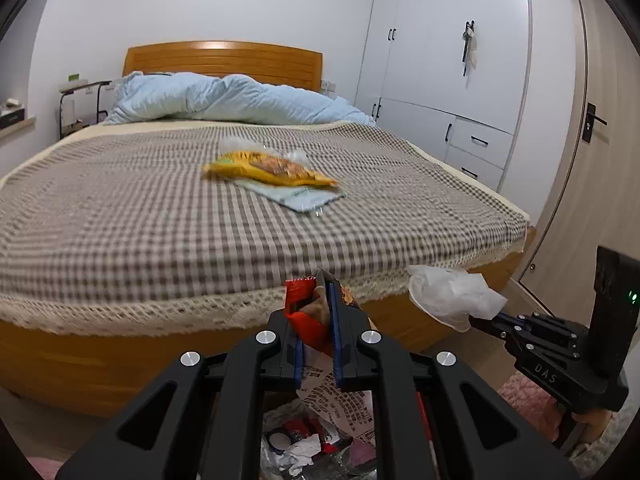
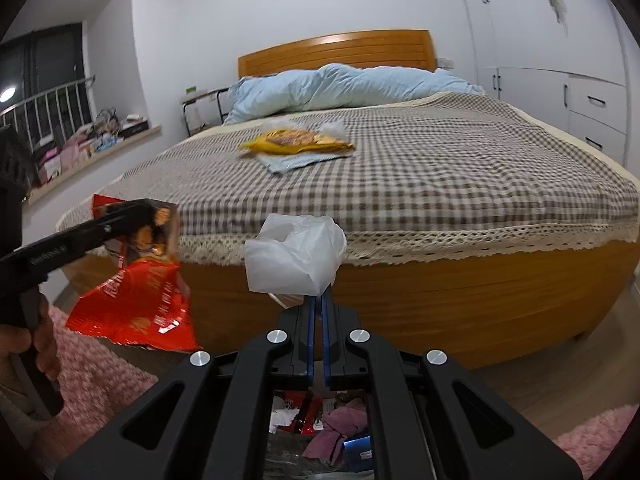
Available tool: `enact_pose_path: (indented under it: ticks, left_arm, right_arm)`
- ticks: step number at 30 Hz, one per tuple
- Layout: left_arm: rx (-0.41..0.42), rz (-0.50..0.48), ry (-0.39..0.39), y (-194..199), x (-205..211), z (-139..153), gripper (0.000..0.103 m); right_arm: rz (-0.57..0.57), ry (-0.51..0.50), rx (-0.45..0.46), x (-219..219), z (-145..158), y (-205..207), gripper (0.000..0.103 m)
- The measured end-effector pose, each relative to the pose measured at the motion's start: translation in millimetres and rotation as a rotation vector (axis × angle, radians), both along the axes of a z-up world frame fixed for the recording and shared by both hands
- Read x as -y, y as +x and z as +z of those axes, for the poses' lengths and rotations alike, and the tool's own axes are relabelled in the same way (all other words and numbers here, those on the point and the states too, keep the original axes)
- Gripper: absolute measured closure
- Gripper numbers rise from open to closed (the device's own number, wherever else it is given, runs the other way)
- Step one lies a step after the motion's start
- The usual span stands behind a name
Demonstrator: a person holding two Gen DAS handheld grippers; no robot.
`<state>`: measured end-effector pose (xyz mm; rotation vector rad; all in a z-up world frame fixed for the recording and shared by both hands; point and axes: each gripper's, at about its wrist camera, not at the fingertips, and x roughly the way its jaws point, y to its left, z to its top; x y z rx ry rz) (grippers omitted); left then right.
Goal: Collect trash
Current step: 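Carry the red packet and plastic wrapper off the bed down over the trash bag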
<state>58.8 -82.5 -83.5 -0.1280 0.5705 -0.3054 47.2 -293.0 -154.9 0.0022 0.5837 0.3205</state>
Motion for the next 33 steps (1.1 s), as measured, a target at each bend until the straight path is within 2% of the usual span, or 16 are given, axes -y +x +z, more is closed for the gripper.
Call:
enact_pose_path:
  ticks: [3, 6, 14, 19, 26, 33]
  left_arm:
    - [-0.027, -0.007, -0.018, 3.1, -1.9, -26.0, 0.095]
    - [-0.092, -0.014, -0.024, 10.2, -3.9, -47.3, 0.095]
    - [-0.190, -0.004, -0.047, 27.2, -15.1, -81.9, 0.095]
    - [-0.195, 0.004, 0.006, 23.0, -14.5, -91.8, 0.095]
    - [-0.241, 0.022, -0.009, 28.8, -18.5, -101.0, 0.095]
    - [-0.253, -0.007, 0.026, 27.9, -7.1, -104.4, 0.095]
  right_arm:
    - [0.018, -0.036, -0.015, -6.4, -9.3, 2.1, 0.100]
    - [0.024, -0.055, -0.056, -9.9, -23.0, 4.7, 0.100]
    - [0.042, -0.060, -0.115, -11.2, -45.1, 9.6, 0.100]
    - [0.044, -0.023, -0.174, -6.6, -56.8, 19.2, 0.100]
    - [0.038, -0.037, -0.187, -5.3, -60.8, 18.5, 0.100]
    - [0.028, -0.037, -0.197, -0.7, -62.2, 17.8, 0.100]
